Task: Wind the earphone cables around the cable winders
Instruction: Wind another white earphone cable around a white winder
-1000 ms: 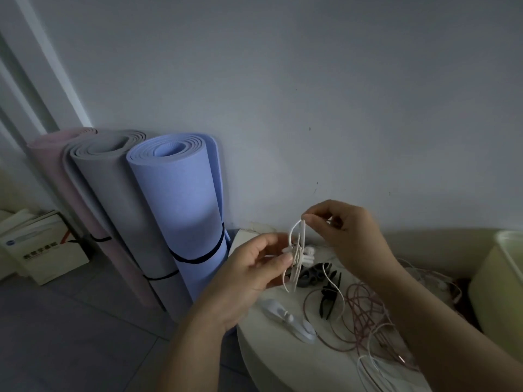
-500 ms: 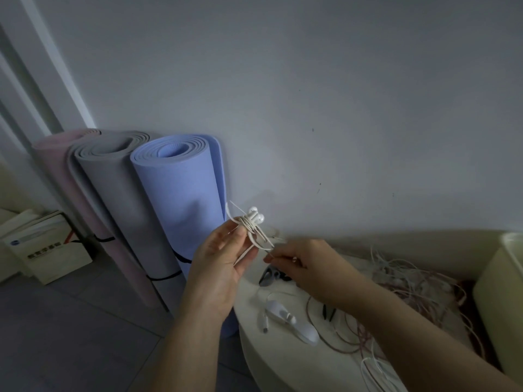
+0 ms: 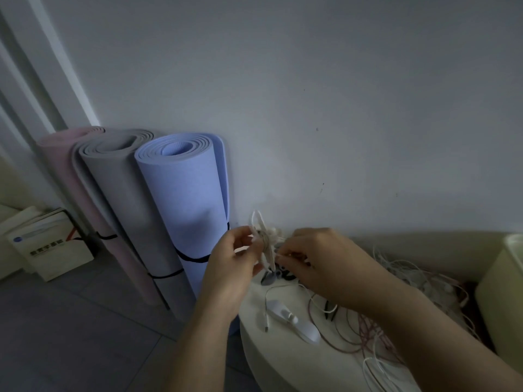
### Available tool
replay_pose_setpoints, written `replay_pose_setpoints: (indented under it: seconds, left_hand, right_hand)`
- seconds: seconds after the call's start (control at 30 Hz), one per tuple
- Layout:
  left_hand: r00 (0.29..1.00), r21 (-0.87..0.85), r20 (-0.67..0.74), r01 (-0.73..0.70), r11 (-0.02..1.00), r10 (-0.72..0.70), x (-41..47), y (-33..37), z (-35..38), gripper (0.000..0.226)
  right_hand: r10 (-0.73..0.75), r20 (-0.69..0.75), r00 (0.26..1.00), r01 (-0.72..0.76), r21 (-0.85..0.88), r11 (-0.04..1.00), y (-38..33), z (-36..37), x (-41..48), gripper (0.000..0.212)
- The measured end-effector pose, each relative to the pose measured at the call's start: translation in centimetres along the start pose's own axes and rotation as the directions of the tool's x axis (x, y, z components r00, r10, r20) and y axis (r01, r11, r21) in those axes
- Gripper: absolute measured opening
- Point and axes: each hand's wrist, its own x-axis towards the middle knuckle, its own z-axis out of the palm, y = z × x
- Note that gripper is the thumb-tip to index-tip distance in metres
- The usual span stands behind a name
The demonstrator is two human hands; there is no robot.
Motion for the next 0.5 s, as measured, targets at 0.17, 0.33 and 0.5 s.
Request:
replay_pose_setpoints:
  seconds: [0.17, 0.33, 0.5]
  left_hand:
    - [0.969, 0.260, 0.247, -0.078, 0.962, 0.012, -0.7, 0.0, 0.1, 0.025]
    - [0.885, 0.169, 0.465, -0.089, 0.982, 0.000, -1.3, 0.4, 0.5, 0.026]
    - [0.843, -0.014, 0.537, -0.033, 0.999, 0.035, -1.2, 0.5, 0.6, 0.034]
  right_hand:
    - [0.175, -0.274, 0.946, -0.125, 0.190, 0.974, 1.6, -1.0, 0.1, 0.010]
    - [0.390, -0.245, 0.888, -0.213, 0.533, 0.819, 2.7, -1.4, -0.2, 0.016]
    - [0.502, -0.016, 0.864, -0.168, 0.933, 0.318, 3.3, -0.3, 0.2, 0.026]
